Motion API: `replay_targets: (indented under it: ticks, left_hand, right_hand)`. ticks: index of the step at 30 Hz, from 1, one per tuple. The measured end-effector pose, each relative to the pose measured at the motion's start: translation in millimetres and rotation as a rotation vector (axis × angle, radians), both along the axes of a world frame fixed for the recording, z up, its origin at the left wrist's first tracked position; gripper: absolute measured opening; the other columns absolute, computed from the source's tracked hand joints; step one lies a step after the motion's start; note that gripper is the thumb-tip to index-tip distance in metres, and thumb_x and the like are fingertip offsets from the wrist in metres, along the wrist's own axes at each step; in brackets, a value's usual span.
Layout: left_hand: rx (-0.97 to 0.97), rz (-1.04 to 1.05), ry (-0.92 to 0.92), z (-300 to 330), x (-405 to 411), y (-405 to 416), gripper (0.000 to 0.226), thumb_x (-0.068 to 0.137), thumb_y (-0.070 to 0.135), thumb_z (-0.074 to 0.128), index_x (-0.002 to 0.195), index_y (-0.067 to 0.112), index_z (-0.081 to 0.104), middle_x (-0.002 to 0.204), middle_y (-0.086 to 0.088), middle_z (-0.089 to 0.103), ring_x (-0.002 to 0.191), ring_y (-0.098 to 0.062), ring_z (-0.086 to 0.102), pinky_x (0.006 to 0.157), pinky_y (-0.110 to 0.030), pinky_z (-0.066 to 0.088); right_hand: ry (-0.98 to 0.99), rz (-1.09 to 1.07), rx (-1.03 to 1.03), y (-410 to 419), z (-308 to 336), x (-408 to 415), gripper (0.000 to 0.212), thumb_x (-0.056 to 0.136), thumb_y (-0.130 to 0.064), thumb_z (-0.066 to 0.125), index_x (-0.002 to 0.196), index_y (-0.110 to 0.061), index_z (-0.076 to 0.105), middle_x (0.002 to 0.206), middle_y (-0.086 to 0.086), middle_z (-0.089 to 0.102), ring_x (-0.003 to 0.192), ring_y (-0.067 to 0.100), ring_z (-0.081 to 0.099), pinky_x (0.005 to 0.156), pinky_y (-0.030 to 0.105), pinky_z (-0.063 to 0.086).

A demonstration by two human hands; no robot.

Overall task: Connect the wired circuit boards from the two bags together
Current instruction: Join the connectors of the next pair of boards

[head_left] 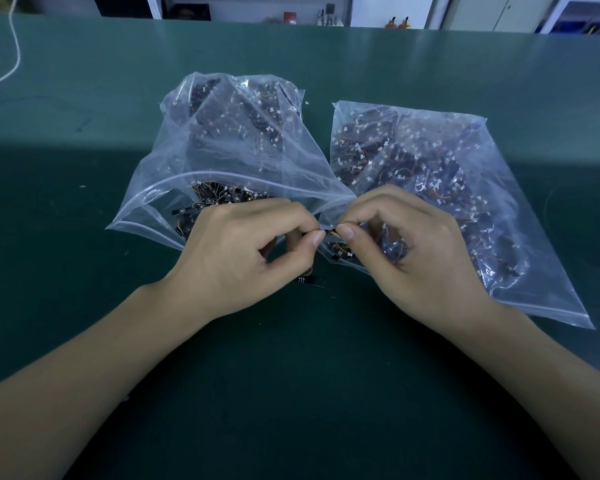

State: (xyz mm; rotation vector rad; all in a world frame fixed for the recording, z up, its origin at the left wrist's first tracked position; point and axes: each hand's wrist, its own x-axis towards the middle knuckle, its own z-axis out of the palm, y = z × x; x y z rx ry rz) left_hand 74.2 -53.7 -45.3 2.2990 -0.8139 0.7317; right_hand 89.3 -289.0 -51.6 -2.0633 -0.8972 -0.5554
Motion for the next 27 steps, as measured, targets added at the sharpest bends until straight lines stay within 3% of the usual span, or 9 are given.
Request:
replay_targets:
  ticks: [6,10,14,17,19,22,27]
  left_hand:
    - [0.007,0.0,-0.012,-1.5,1.0,0.3,0.02,0.104,0.022,0.069,0.087,0.015,0.076,0.075,0.012,0.064,0.061,-0.015,0.056,0.054,-0.038,0.047]
    - [-0.06,0.011,-0.03,-1.5,2.7,1.1,0.015,0.107,0.021,0.07,0.107,0.013,0.082,0.087,0.008,0.071,0.071,-0.016,0.064,0.063,-0.038,0.052]
    - [-0.092,0.002,-0.03,-0.6,2.8,0.8,0.023,0.109,0.01,0.063,0.127,0.01,0.077,0.102,0.001,0.075,0.088,-0.003,0.068,0.077,-0.028,0.057]
    - [-0.091,0.005,-0.03,-1.3,3.3,1.1,0.022,0.109,0.011,0.062,0.125,0.01,0.078,0.101,-0.001,0.074,0.082,-0.017,0.07,0.071,-0.035,0.057]
    - [-0.1,-0.001,-0.046,-2.0,4.1,1.4,0.017,0.107,0.011,0.067,0.118,0.01,0.081,0.1,-0.001,0.074,0.077,-0.025,0.069,0.065,-0.04,0.054]
    - [-0.088,-0.034,-0.055,-2.6,4.0,0.9,0.013,0.103,0.011,0.073,0.111,0.01,0.083,0.101,0.001,0.073,0.078,-0.022,0.07,0.064,-0.036,0.054]
    - [-0.093,-0.045,-0.07,-3.7,5.6,3.2,0.011,0.103,0.013,0.074,0.108,0.011,0.084,0.1,0.001,0.072,0.076,-0.018,0.068,0.067,-0.025,0.051]
  right_hand:
    - [-0.001,-0.016,-0.003,-0.1,0.4,0.7,0.013,0.105,-0.013,0.07,0.095,-0.007,0.074,0.095,-0.002,0.068,0.08,0.018,0.064,0.07,0.032,0.051]
    - [0.008,-0.036,0.022,-1.9,1.0,0.5,0.009,0.105,-0.019,0.07,0.104,-0.012,0.076,0.098,-0.007,0.068,0.079,0.019,0.064,0.07,0.031,0.05]
    - [-0.01,-0.105,-0.126,-1.9,-0.3,-2.2,0.037,0.091,-0.027,0.076,0.127,-0.025,0.068,0.099,-0.025,0.054,0.08,0.012,0.059,0.078,0.03,0.051]
    - [0.005,-0.147,-0.153,-2.5,0.0,-0.6,0.048,0.079,-0.019,0.071,0.124,-0.034,0.062,0.096,-0.029,0.055,0.082,0.012,0.06,0.078,0.028,0.051]
    - [0.045,-0.162,-0.085,-4.4,-0.2,1.7,0.048,0.081,-0.014,0.073,0.122,-0.035,0.062,0.096,-0.021,0.063,0.082,0.015,0.064,0.074,0.025,0.05]
    - [0.057,-0.158,-0.006,-5.9,-2.1,3.3,0.045,0.086,-0.007,0.077,0.121,-0.032,0.063,0.096,-0.013,0.067,0.079,0.018,0.065,0.072,0.013,0.043]
    - [0.021,-0.178,0.016,-5.1,-3.7,3.8,0.041,0.087,-0.001,0.072,0.118,-0.028,0.067,0.096,-0.015,0.066,0.079,0.015,0.064,0.074,0.008,0.04]
